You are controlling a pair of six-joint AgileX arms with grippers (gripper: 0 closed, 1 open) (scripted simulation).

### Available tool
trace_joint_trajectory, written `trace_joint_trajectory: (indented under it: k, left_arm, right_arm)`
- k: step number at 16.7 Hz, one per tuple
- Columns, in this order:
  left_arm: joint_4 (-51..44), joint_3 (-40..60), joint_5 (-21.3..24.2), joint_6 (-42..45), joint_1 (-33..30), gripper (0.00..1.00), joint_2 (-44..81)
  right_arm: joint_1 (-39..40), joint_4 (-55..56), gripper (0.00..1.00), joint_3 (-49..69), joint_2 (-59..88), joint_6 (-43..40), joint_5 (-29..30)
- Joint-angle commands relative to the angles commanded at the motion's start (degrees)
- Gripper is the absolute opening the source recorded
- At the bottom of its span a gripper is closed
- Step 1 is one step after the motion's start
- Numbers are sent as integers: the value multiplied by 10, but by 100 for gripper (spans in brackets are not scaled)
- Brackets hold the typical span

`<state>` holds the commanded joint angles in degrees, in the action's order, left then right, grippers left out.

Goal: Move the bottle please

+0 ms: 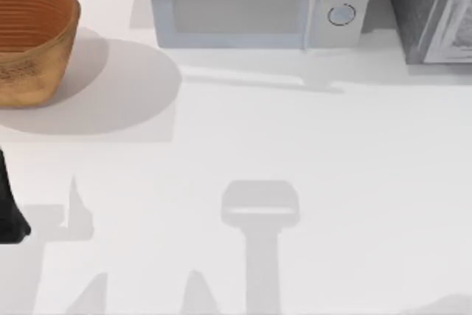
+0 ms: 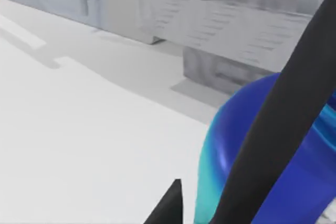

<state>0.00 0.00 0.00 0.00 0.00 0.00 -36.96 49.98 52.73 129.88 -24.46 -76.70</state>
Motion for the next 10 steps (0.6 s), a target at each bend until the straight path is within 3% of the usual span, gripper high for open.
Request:
trace_joint_trajectory:
  k: [4, 9, 10]
  left_arm:
    - [0, 0, 0, 0, 0, 100, 0]
    - [0, 0, 0, 0, 0, 100, 0]
    - [0, 0, 0, 0, 0, 100, 0]
  right_arm:
    - [24, 86, 0, -1, 18, 54, 23]
    - [27, 94, 0, -1, 20, 60, 26]
    - [27, 94, 8, -1, 20, 60, 26]
